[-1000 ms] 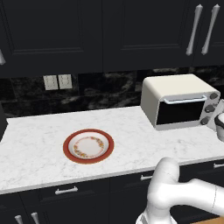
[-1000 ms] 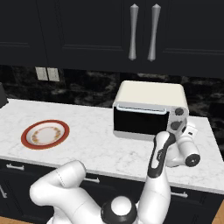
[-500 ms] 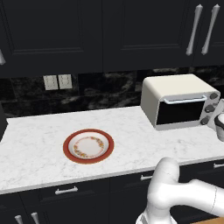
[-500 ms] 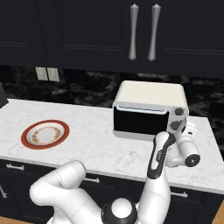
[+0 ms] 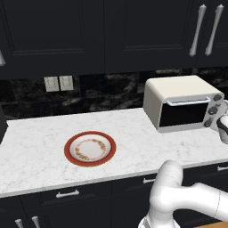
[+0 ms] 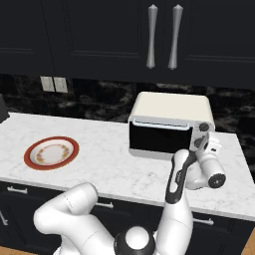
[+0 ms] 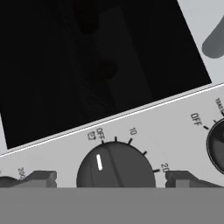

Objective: Pick up the kebab skewer and baguette bread, and place them inside the toaster oven. Close the toaster oven door and start by setting the timer.

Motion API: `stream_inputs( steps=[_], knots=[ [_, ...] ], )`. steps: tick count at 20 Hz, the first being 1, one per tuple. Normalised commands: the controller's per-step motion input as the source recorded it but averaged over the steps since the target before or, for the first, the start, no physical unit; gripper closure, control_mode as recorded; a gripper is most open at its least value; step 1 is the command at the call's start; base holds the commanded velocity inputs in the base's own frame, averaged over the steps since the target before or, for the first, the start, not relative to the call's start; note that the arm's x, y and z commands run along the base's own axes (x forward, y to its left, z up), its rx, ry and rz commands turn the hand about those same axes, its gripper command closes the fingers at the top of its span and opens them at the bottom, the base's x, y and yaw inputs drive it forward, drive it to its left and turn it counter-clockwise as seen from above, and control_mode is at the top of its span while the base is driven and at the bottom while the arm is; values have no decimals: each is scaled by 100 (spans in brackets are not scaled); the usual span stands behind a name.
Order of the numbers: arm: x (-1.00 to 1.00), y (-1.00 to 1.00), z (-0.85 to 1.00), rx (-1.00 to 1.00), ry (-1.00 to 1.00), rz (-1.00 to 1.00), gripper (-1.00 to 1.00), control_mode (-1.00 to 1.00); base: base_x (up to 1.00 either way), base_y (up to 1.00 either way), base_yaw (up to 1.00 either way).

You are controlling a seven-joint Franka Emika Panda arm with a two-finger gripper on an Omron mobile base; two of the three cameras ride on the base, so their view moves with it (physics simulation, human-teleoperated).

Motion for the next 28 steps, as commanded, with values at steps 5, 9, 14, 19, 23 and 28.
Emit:
stream_inputs(
  steps=[5, 9, 14, 19, 23, 28],
  knots=[
    [0, 7, 0, -2, 0, 0, -100, -100, 0, 0, 0],
    [2, 0, 0, -1, -3, 0, -100, -100, 0, 0, 0],
    [2, 0, 0, -4, -4, 0, -100, -100, 0, 0, 0],
    [1, 0, 0, -3, -3, 0, 100, -100, 0, 0, 0],
    [2, -4, 0, -3, 0, 0, 100, -100, 0, 0, 0],
    [0, -4, 0, 0, 0, 0, 100, -100, 0, 0, 0]
  ],
)
